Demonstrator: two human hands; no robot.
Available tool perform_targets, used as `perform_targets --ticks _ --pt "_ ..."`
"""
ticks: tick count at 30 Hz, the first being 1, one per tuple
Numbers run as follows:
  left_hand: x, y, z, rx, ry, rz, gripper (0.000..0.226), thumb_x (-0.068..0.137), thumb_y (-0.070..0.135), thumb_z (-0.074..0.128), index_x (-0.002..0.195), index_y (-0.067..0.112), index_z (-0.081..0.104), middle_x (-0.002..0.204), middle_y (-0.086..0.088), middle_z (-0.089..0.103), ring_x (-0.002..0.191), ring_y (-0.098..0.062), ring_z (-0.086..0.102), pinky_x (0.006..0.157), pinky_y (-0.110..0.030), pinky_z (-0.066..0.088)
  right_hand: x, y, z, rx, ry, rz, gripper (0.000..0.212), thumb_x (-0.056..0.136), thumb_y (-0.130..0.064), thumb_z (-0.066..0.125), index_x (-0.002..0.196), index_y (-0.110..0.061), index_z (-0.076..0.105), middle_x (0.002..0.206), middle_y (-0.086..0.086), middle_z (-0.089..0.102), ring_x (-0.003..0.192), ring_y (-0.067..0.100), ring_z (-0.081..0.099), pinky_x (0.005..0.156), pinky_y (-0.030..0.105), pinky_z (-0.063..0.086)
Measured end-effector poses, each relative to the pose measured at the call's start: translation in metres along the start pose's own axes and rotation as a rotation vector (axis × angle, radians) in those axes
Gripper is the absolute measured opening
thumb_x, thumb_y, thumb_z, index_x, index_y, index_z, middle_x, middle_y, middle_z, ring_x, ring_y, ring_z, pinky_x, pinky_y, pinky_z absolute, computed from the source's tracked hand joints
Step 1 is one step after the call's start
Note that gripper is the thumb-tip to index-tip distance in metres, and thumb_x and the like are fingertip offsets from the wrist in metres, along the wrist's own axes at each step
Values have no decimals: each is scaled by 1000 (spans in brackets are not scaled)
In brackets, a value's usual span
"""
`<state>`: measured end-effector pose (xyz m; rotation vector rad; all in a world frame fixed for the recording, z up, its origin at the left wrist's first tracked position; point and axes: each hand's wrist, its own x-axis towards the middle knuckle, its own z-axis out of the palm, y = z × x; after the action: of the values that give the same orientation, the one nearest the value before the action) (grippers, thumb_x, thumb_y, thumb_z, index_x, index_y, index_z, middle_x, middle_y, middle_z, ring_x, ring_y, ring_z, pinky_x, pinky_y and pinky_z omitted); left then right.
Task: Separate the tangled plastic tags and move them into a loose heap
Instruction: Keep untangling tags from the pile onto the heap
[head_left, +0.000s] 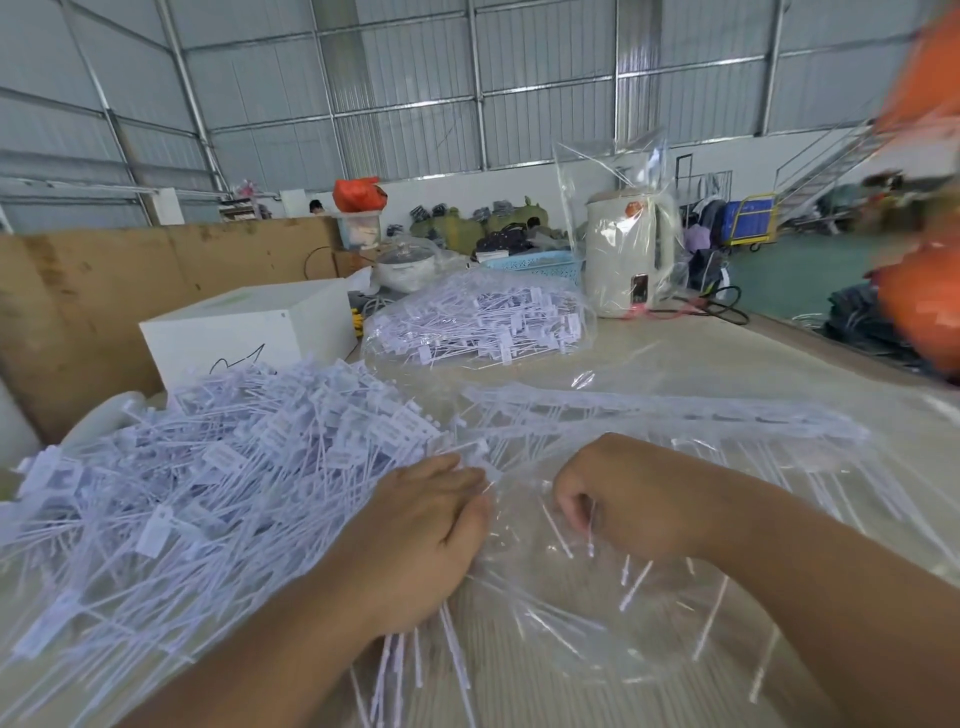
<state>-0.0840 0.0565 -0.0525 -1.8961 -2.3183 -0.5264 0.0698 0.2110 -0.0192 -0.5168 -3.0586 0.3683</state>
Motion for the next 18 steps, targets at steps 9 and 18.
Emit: perform_targets --ticks 9,18 --pt "0 0 1 69 -36 -20 63 94 50 13 133 29 59 142 21 50 141 -1 23 117 -28 14 -9 -8 -3 25 46 54 23 92 -8 51 95 -28 63 98 -15 56 92 7 57 78 22 49" --pt "-2 2 -2 -117 104 65 42 98 38 45 62 17 50 66 3 51 76 -6 48 82 -30 41 4 -8 8 -92 243 119 26 97 -36 42 102 -20 61 103 0 54 100 19 51 88 39 48"
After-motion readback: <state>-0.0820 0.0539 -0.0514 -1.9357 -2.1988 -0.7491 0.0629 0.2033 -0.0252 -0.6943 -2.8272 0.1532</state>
